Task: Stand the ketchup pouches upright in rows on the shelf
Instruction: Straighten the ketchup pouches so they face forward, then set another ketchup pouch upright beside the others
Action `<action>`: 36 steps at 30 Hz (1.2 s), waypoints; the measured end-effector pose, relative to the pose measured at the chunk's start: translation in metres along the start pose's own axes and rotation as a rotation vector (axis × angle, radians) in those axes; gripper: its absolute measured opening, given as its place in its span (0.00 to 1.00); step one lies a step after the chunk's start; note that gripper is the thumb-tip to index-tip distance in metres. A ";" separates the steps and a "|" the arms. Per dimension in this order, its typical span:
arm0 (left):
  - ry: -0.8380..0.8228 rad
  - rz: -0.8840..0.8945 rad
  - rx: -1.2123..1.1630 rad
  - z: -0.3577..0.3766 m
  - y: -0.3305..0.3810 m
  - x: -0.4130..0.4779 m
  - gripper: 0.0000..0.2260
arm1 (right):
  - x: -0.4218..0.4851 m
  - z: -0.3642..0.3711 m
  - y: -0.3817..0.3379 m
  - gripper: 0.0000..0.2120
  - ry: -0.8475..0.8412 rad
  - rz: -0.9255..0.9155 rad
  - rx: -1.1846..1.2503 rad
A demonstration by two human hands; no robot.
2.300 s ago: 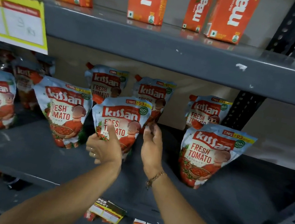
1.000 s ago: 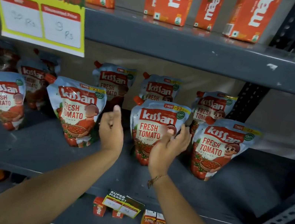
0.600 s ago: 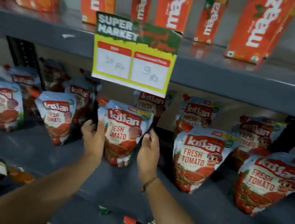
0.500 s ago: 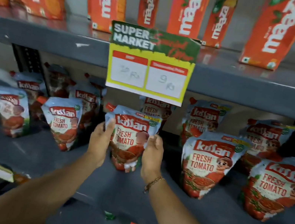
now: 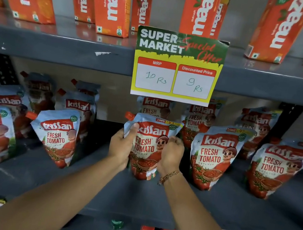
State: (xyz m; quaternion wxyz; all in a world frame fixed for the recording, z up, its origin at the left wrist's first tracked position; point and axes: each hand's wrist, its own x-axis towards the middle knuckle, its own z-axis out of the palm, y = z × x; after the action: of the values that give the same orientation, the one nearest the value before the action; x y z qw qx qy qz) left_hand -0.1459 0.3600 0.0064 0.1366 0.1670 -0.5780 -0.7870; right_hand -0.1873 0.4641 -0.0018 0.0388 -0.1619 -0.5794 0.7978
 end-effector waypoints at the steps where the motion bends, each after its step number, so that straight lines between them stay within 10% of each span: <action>1: -0.013 -0.011 0.006 0.002 0.000 -0.001 0.09 | 0.000 -0.003 -0.002 0.14 0.012 -0.006 0.000; 16: 0.061 0.022 0.153 -0.006 -0.009 -0.011 0.10 | -0.005 -0.012 -0.006 0.17 0.148 0.121 -0.028; 20: 0.424 0.041 0.073 -0.037 -0.018 -0.014 0.21 | -0.035 -0.004 0.013 0.24 0.348 0.227 -0.039; 23: 0.781 0.032 -0.060 -0.068 -0.022 -0.013 0.25 | -0.070 0.017 0.040 0.08 0.105 0.179 0.163; 27: 1.007 0.054 -0.034 -0.114 -0.006 -0.010 0.20 | -0.107 0.060 0.056 0.13 -0.202 0.169 0.081; 31: 0.703 0.041 0.047 -0.163 0.008 0.009 0.28 | -0.109 0.115 0.067 0.06 -0.333 0.182 -0.065; 36: 0.385 -0.009 -0.027 -0.210 0.039 0.027 0.15 | -0.112 0.172 0.095 0.13 -0.367 0.183 -0.098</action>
State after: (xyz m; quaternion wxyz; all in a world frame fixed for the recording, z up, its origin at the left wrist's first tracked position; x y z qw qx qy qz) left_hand -0.0810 0.1565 -0.0171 0.2434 0.3154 -0.5297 -0.7488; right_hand -0.1215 0.2481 -0.0192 -0.1476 -0.0676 -0.5980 0.7849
